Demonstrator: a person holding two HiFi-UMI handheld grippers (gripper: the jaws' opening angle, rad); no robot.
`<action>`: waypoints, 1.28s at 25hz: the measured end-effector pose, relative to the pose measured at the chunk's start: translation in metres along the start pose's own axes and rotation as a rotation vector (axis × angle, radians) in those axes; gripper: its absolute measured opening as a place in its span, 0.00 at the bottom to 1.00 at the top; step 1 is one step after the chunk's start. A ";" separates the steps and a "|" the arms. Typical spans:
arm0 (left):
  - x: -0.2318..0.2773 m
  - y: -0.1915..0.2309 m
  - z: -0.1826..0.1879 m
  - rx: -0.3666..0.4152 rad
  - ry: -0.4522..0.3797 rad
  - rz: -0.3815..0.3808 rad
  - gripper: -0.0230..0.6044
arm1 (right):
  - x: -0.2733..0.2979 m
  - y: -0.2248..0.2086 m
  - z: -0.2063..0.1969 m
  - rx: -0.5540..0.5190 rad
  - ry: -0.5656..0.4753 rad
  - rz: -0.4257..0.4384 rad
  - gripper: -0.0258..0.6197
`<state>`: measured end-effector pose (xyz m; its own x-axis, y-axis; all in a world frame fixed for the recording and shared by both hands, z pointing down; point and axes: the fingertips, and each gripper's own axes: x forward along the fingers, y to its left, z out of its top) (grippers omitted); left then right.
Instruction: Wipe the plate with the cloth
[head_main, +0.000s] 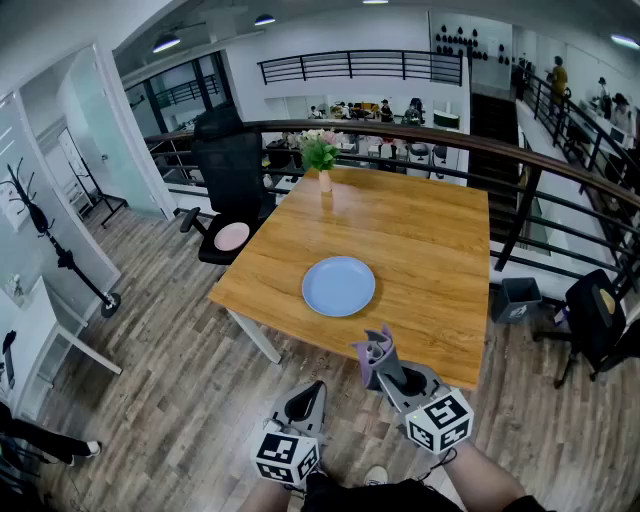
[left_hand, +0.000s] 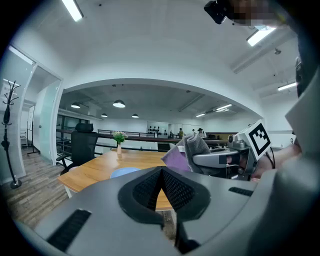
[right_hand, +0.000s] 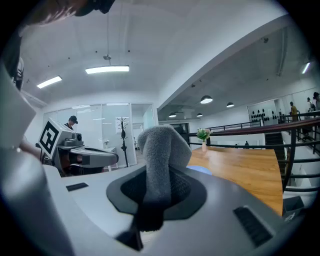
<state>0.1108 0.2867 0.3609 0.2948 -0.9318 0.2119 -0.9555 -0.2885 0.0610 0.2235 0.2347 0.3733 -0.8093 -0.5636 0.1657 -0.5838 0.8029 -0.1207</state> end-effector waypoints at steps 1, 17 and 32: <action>0.000 0.000 -0.001 0.000 0.000 0.000 0.07 | 0.000 0.000 -0.002 0.000 -0.001 0.002 0.15; 0.001 -0.001 -0.005 -0.003 0.007 0.020 0.07 | -0.002 -0.007 -0.002 0.017 -0.022 0.018 0.15; 0.033 0.037 -0.010 -0.028 0.014 0.002 0.07 | 0.040 -0.025 0.000 0.023 -0.014 -0.012 0.15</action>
<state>0.0856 0.2476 0.3803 0.2932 -0.9291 0.2254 -0.9559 -0.2802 0.0880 0.2059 0.1918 0.3829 -0.8031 -0.5756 0.1538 -0.5944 0.7916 -0.1413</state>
